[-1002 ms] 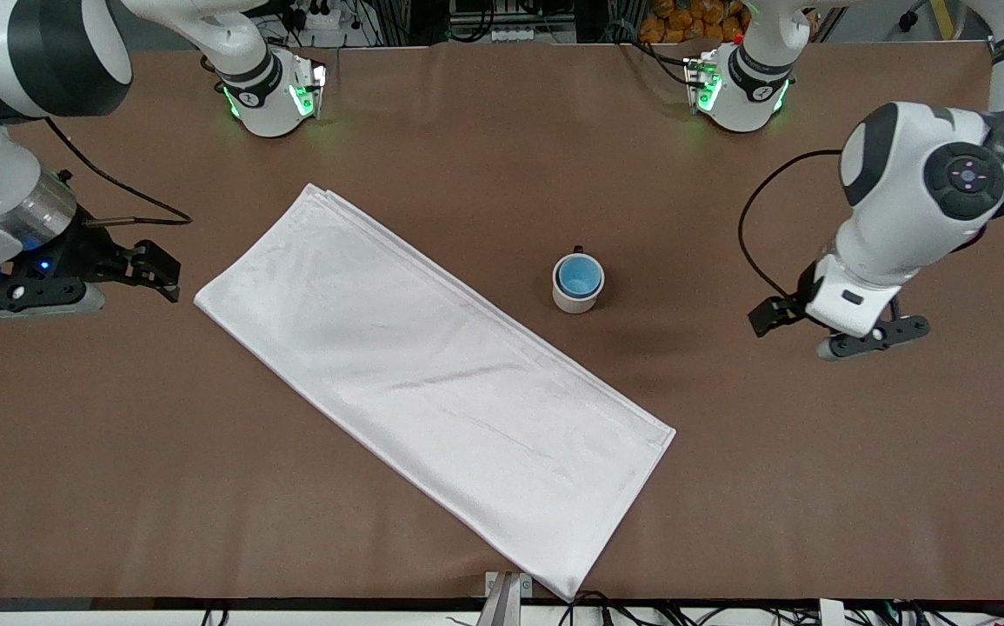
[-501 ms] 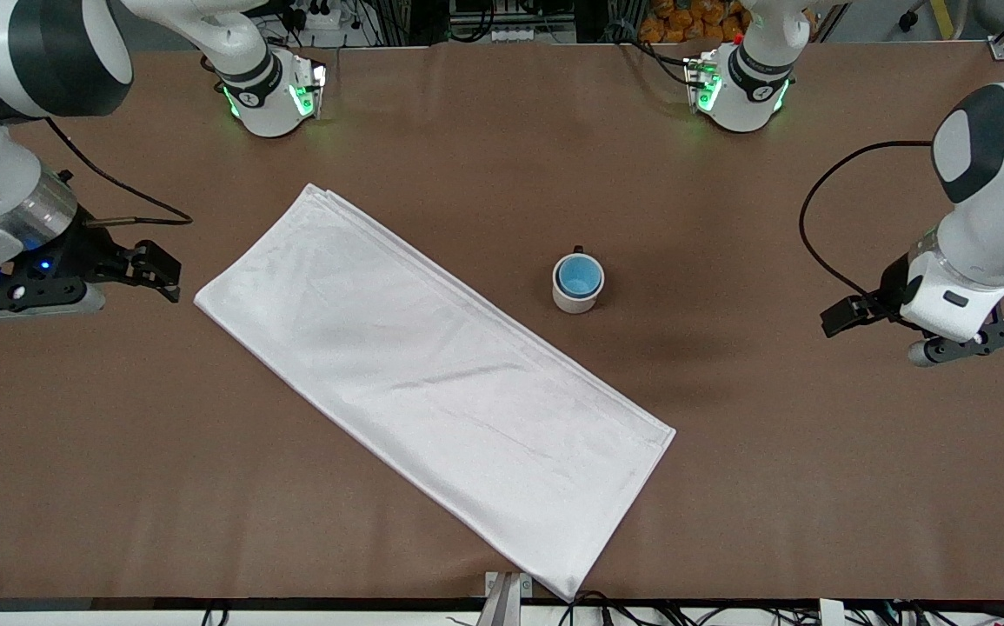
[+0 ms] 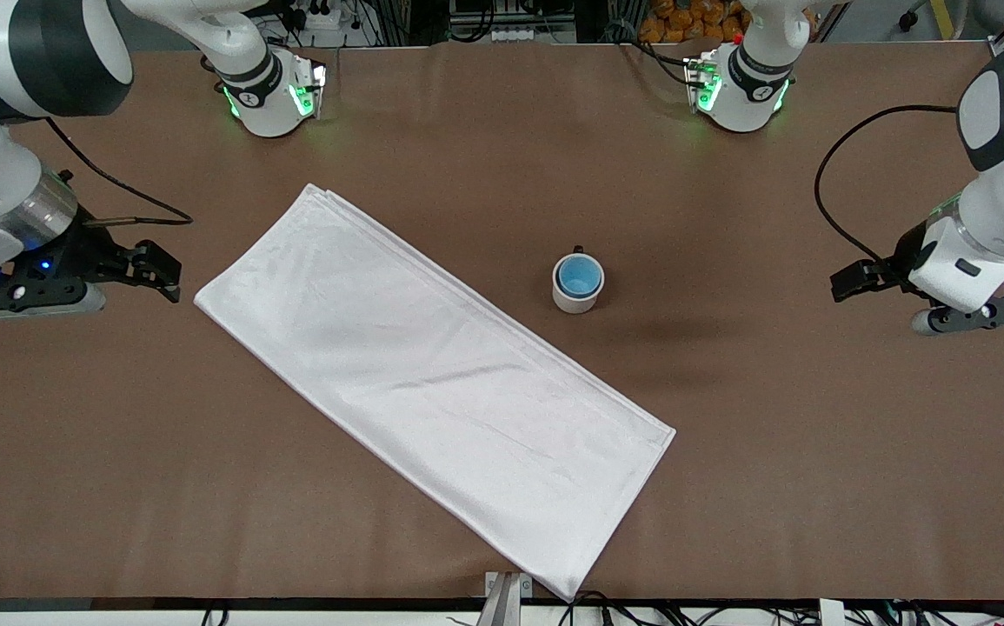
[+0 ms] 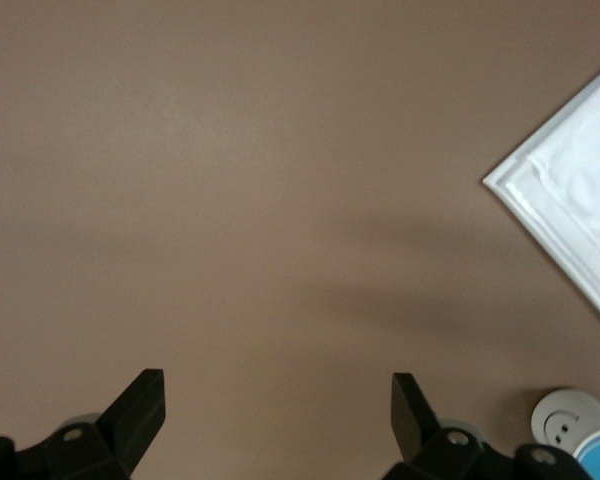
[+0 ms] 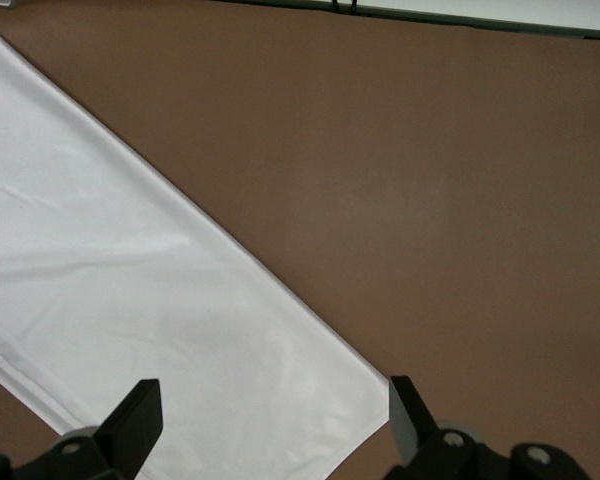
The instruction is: Place blue cup into white mug on table
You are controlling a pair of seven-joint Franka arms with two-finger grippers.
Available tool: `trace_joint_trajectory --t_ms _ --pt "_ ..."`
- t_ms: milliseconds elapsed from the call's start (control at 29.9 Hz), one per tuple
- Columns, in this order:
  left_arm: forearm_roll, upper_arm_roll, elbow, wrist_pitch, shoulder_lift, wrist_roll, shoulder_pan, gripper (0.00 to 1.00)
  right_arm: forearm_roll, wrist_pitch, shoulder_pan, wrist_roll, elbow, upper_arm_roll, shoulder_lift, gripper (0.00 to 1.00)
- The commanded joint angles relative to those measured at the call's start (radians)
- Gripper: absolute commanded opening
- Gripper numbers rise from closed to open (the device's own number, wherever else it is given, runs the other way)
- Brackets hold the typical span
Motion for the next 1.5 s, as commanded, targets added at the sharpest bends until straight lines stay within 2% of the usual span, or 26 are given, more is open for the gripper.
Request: trace_joint_trajectory --t_ms 0,134,301,534,1002,1169,1369,1470 --pt "-0.027 0.001 -0.059 -0.006 -0.059 0.005 -0.025 1.0 0.015 0.017 -0.014 -0.002 -0.031 0.011 -0.026 1.0" --pt "-0.028 0.017 -0.081 -0.026 -0.083 0.003 -0.048 1.0 0.015 0.015 -0.013 -0.002 -0.031 0.011 -0.028 1.0" --pt "-0.028 0.09 -0.081 -0.089 -0.085 0.002 -0.129 1.0 0.015 0.012 -0.013 -0.002 -0.029 0.014 -0.031 1.0" --pt "-0.021 0.09 -0.067 -0.106 -0.085 0.003 -0.128 1.0 0.015 0.012 -0.013 -0.002 -0.029 0.013 -0.032 1.0" --pt "0.006 0.098 0.097 -0.221 -0.083 0.038 -0.119 1.0 0.017 0.015 -0.014 -0.001 -0.031 0.013 -0.032 1.0" --pt "0.004 0.129 0.146 -0.246 -0.08 0.058 -0.119 1.0 0.017 0.014 -0.026 -0.002 -0.029 0.009 -0.034 1.0" --pt "-0.004 0.138 0.157 -0.247 -0.082 0.078 -0.12 1.0 0.023 0.012 -0.045 -0.004 -0.029 0.011 -0.045 1.0" --pt "0.004 0.138 0.162 -0.249 -0.079 0.147 -0.122 1.0 0.074 0.012 -0.057 -0.011 -0.029 0.008 -0.051 1.0"
